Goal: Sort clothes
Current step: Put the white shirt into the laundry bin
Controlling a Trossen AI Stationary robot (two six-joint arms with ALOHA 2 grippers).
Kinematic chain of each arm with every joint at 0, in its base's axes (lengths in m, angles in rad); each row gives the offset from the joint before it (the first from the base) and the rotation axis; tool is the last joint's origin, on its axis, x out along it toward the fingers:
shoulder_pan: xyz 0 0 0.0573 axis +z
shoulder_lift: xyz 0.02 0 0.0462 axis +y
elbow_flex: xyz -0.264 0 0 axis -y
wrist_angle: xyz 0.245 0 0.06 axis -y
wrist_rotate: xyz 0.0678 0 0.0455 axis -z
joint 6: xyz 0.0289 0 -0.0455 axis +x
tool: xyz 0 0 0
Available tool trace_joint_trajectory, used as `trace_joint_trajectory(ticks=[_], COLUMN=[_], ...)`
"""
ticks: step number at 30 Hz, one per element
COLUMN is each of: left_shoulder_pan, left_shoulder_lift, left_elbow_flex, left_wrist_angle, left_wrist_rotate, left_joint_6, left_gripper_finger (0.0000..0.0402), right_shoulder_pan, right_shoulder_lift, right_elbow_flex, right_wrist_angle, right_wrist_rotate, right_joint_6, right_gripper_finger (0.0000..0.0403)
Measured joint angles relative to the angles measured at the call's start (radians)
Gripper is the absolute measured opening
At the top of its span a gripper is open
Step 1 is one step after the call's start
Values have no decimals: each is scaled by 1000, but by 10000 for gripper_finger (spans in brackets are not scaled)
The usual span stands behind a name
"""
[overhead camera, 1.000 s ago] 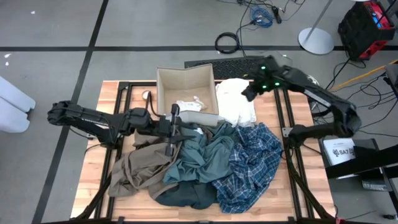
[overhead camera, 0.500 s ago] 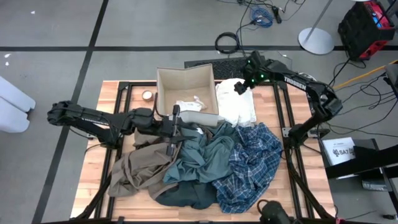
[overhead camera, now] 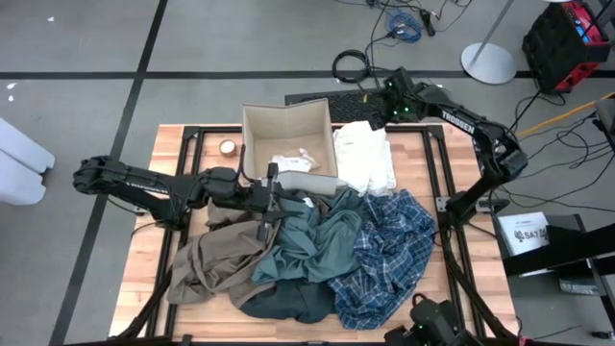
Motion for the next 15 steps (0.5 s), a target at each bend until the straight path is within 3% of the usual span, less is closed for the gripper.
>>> trace_joint_trajectory(ticks=[7,15], left_shoulder_pan=[0,0], left_shoulder_lift=[0,0], left_elbow_flex=[0,0], left_wrist_angle=[1,4], left_wrist_rotate=[0,0], left_joint_6=[0,-1], left_gripper_finger=[132,132], right_shoulder_pan=[20,64], right_shoulder_lift=[72,188], right_elbow_flex=[0,-2], right_wrist_angle=[-62,-163], right_wrist_rotate=[-79,-82], right_joint_6=[23,27], right_gripper_finger=[270,258])
